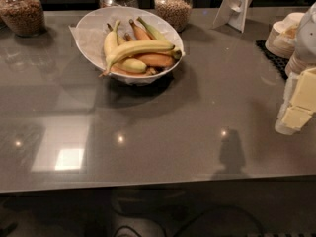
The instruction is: Pick banana from white bowl
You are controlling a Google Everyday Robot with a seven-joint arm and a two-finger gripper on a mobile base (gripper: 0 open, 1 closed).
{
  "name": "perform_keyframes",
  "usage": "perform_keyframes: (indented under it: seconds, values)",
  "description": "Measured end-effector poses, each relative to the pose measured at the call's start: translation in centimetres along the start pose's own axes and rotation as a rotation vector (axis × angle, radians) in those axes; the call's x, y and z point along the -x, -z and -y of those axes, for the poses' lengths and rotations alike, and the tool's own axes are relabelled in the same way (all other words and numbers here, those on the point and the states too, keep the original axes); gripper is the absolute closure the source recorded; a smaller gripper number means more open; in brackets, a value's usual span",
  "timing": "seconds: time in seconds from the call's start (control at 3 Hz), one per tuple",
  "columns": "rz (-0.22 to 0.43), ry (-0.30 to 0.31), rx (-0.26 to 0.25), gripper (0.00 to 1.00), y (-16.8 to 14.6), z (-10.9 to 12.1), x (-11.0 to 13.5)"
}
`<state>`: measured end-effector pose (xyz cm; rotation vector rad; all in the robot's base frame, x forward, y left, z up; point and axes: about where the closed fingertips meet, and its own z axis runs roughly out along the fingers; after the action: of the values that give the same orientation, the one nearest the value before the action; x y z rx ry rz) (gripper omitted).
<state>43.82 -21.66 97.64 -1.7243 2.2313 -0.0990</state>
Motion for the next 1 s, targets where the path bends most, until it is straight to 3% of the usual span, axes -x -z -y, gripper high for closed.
perform_keyframes:
  seconds: [0.33, 0.67, 1.0]
  values:
    - [0.0, 0.0, 0.0, 0.0, 0.0, 0.0, 0.0]
    - [0.042, 0.029, -0.044, 0.0, -0.2, 1.0, 1.6]
    - [0.158, 0.078, -0.095, 0.0, -1.3, 3.6, 6.1]
